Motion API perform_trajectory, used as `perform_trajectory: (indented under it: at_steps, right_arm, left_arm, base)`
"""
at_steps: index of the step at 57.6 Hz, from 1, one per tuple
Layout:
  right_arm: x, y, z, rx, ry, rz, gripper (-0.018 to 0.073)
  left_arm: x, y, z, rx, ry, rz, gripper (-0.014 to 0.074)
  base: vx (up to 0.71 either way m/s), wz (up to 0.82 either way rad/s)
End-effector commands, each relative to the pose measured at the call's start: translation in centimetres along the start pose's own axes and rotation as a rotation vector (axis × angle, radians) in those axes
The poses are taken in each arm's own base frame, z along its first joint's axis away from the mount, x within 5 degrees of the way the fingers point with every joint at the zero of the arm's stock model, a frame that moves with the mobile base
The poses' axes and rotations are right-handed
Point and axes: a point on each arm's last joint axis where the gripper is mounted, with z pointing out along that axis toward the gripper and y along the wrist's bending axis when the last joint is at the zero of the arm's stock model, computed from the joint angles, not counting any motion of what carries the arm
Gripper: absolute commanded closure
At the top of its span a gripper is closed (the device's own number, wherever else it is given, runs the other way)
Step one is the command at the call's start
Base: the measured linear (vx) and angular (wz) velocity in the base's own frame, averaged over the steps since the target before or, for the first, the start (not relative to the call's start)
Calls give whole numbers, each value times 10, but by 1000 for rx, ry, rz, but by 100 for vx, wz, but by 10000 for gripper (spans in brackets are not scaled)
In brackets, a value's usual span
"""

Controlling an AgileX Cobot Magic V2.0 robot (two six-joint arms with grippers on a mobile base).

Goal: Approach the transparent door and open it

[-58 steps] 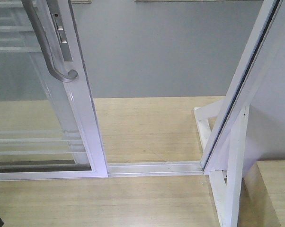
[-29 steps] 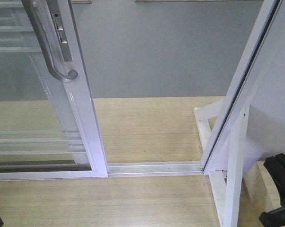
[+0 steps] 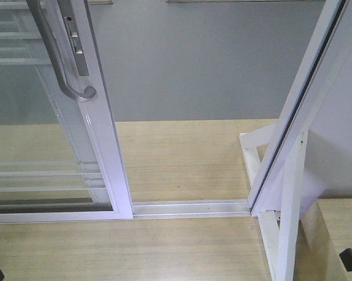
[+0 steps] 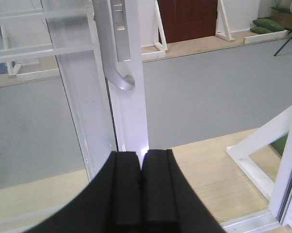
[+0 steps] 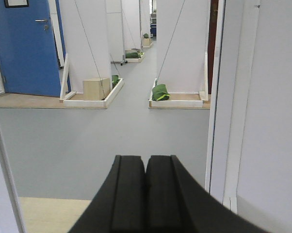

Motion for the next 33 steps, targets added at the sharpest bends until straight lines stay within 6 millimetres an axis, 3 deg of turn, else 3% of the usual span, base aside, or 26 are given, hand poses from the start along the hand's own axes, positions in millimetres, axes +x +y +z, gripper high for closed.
perform_trajectory:
  at_steps: [1, 33]
  right_arm:
    - [-4, 0, -1, 5, -86, 0, 567]
    - [-4, 0, -1, 5, -86, 0, 567]
  left_arm:
    - [0, 0, 1, -3, -77, -5, 596]
    - [0, 0, 1, -3, -77, -5, 596]
  base:
    - [0, 0]
    - [0, 0]
